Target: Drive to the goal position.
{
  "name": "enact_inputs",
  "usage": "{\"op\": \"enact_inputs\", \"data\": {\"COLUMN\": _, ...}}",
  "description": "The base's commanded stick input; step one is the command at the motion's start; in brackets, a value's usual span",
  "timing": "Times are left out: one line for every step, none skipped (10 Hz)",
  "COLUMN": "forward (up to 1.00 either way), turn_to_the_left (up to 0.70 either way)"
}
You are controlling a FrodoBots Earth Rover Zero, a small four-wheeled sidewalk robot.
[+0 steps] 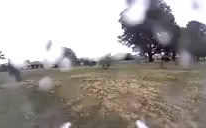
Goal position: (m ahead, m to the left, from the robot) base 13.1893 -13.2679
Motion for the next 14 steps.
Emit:
{"op": "enact_inputs", "data": {"forward": 0.98, "turn_to_the_left": 0.01}}
{"op": "enact_inputs", "data": {"forward": 0.98, "turn_to_the_left": 0.01}}
{"op": "enact_inputs", "data": {"forward": 0.98, "turn_to_the_left": 0.01}}
{"op": "enact_inputs", "data": {"forward": 0.98, "turn_to_the_left": 0.01}}
{"op": "enact_inputs", "data": {"forward": 0.98, "turn_to_the_left": 0.01}}
{"op": "enact_inputs", "data": {"forward": 0.98, "turn_to_the_left": 0.01}}
{"op": "enact_inputs", "data": {"forward": 0.98, "turn_to_the_left": 0.01}}
{"op": "enact_inputs", "data": {"forward": 0.98, "turn_to_the_left": 0.01}}
{"op": "enact_inputs", "data": {"forward": 0.98, "turn_to_the_left": 0.01}}
{"op": "enact_inputs", "data": {"forward": 0.98, "turn_to_the_left": 0.01}}
{"op": "enact_inputs", "data": {"forward": 0.98, "turn_to_the_left": 0.01}}
{"op": "enact_inputs", "data": {"forward": 0.98, "turn_to_the_left": 0.01}}
{"op": "enact_inputs", "data": {"forward": 0.98, "turn_to_the_left": 0.01}}
{"op": "enact_inputs", "data": {"forward": 0.98, "turn_to_the_left": 0.01}}
